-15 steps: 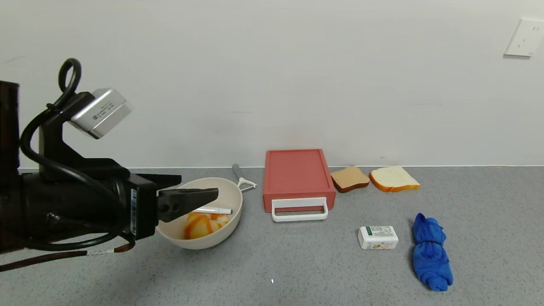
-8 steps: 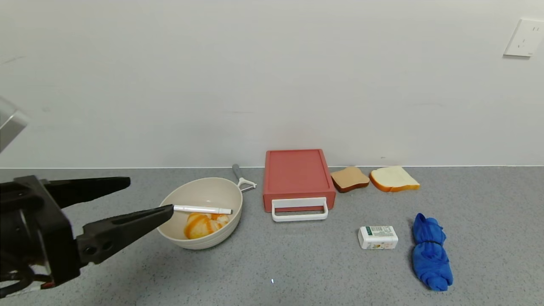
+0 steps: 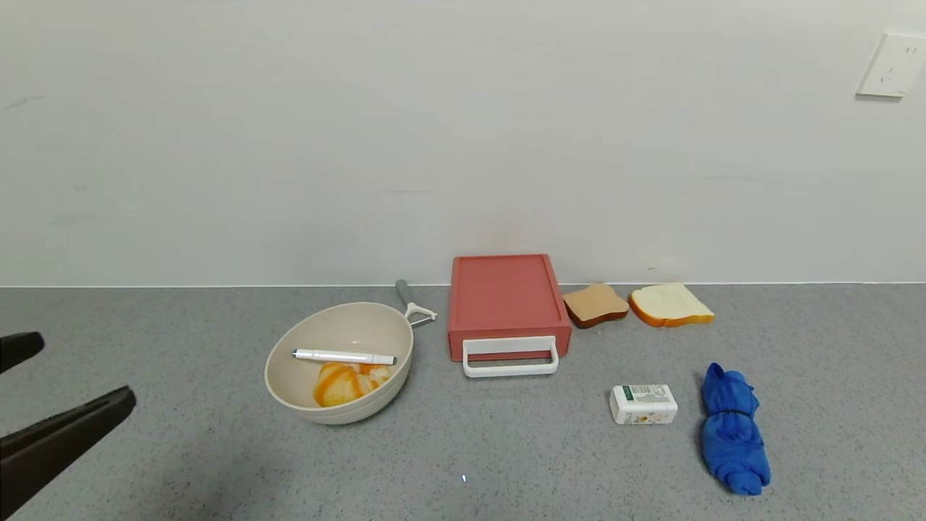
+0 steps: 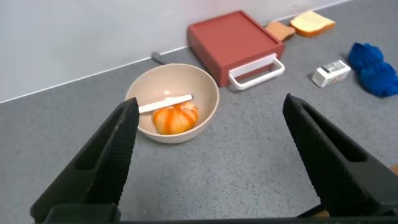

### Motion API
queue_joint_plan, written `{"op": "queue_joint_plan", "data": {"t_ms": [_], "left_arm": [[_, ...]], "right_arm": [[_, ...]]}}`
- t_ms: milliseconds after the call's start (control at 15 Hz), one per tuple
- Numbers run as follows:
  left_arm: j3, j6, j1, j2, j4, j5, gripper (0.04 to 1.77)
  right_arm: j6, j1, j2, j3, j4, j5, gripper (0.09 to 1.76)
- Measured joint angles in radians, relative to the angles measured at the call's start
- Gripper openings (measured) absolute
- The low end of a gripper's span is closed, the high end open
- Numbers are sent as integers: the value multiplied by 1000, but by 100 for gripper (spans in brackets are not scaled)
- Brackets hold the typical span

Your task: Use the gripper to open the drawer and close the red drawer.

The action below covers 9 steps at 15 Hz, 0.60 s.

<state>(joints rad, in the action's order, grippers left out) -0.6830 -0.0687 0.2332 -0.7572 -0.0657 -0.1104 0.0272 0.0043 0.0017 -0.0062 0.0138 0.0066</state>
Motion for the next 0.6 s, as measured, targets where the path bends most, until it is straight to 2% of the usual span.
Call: {"op": "queue_joint_plan", "data": {"t_ms": [333,600], "left_arm": [[33,2,-106,158,-13,10,169],[37,6,-135,276,-97,76,170]], "right_arm": [[0,0,0,0,0,0,171],[0,0,0,0,0,0,171]]}}
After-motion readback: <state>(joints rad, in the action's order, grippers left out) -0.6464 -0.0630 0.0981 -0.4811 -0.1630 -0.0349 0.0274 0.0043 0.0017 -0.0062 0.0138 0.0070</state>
